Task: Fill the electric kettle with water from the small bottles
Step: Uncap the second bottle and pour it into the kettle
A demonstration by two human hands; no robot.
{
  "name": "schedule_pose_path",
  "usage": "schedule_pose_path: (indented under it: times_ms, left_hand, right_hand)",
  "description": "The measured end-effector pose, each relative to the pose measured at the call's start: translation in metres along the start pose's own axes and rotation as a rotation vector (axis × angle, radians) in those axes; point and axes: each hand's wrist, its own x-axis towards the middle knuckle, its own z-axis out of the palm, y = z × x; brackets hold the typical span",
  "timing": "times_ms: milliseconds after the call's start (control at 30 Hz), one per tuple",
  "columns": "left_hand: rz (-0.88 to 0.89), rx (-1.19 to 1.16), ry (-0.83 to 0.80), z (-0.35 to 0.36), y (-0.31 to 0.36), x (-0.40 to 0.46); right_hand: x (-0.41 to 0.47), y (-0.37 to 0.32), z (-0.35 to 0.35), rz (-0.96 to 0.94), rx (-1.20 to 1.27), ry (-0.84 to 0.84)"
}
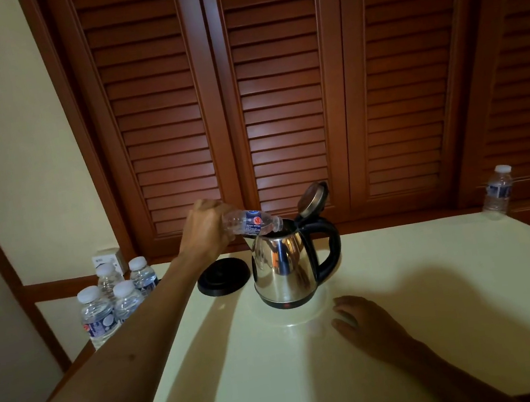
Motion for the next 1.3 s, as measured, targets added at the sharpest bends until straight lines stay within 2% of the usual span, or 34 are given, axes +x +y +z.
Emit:
schedule_pose_path:
  times_ms: [867, 1100, 1300]
  left_hand:
    - [0.117, 0.041, 0.045, -0.003, 0.001, 0.018]
    - [-0.019, -0.052, 0.027, 0.007, -0.001, -0.003]
    - [-0.136, -0.246, 0.033, 0.016, 0.002, -0.022]
  right_hand:
    - [-0.001, -0.001, -0.001, 0.0, 0.017, -0.016]
    - [-0.001, -0.002, -0.001, -0.02, -0.013, -0.02]
    - [-0.002, -0.002, -0.001, -0.042, -0.044, -0.02]
